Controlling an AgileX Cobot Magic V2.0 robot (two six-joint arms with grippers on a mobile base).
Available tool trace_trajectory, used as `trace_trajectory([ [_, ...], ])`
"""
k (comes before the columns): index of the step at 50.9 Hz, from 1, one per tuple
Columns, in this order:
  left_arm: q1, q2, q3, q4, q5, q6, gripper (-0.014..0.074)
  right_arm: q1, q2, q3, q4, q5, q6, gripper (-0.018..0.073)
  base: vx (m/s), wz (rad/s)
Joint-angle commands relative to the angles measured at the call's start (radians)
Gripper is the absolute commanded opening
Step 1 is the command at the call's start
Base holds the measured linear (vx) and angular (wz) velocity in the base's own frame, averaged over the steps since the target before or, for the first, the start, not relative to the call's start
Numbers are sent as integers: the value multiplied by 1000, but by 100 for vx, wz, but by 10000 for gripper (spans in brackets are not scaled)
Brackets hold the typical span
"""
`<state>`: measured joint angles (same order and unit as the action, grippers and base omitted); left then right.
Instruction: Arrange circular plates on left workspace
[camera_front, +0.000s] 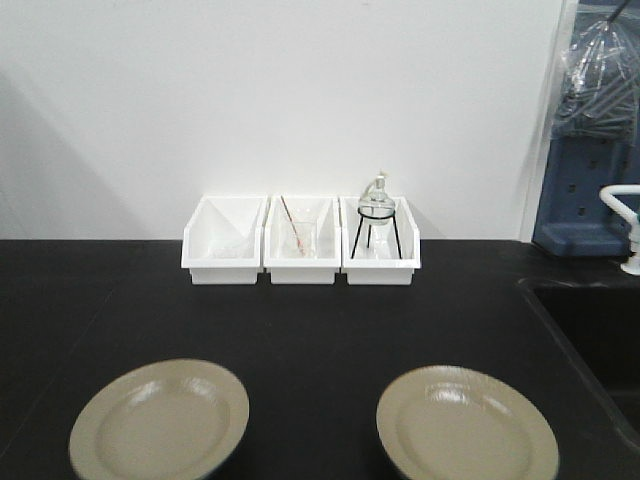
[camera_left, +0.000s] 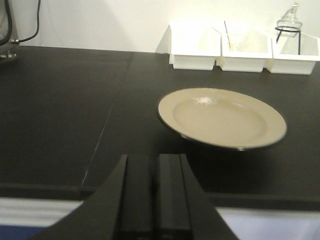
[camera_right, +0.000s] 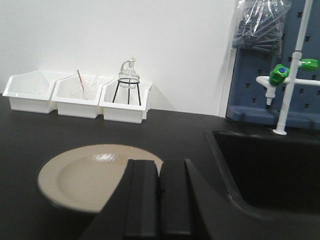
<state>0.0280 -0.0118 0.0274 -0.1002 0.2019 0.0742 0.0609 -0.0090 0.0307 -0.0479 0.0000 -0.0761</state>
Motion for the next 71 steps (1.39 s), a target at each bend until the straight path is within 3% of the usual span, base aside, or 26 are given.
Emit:
trace_trajectory([
  [1, -4, -16, 19, 1, -82, -9, 0, -1, -14, 20, -1, -75, -4, -4, 41, 1],
  [29, -4, -16, 19, 2, -82, -9, 0, -1, -14, 20, -1, -75, -4, -4, 29, -4],
  [71, -4, -16, 19, 2, -82, -9, 0, -1, -14, 20, -1, -75, -4, -4, 2, 0],
])
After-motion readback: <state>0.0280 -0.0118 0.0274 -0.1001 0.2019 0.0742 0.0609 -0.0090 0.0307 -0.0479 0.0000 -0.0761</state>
